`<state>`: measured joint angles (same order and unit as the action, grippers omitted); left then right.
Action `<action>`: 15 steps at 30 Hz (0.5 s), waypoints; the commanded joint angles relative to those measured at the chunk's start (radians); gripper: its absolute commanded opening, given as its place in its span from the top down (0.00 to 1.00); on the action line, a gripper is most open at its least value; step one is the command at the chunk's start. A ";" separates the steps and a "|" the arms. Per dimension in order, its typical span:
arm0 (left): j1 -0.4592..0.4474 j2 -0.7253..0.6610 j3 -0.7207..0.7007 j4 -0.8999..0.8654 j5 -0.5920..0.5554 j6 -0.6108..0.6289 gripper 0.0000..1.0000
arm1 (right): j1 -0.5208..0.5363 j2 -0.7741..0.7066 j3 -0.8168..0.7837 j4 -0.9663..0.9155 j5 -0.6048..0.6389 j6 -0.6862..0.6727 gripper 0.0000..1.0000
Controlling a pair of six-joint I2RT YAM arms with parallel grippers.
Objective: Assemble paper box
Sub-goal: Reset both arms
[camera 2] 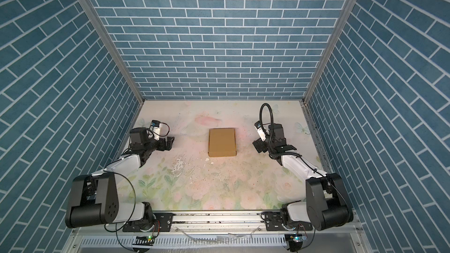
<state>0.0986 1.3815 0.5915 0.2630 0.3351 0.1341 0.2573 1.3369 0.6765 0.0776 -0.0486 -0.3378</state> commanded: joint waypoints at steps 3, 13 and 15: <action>0.004 0.043 -0.059 0.248 0.007 -0.054 0.00 | -0.078 -0.012 -0.084 0.156 0.084 0.106 0.01; -0.010 0.122 -0.121 0.450 0.043 -0.056 0.01 | -0.255 0.087 -0.149 0.392 -0.029 0.247 0.02; -0.016 0.115 -0.139 0.478 0.031 -0.051 0.00 | -0.271 0.111 -0.141 0.401 -0.032 0.272 0.02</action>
<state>0.0914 1.5032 0.4747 0.6582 0.3668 0.0818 0.0051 1.4170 0.5270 0.3985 -0.0391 -0.1562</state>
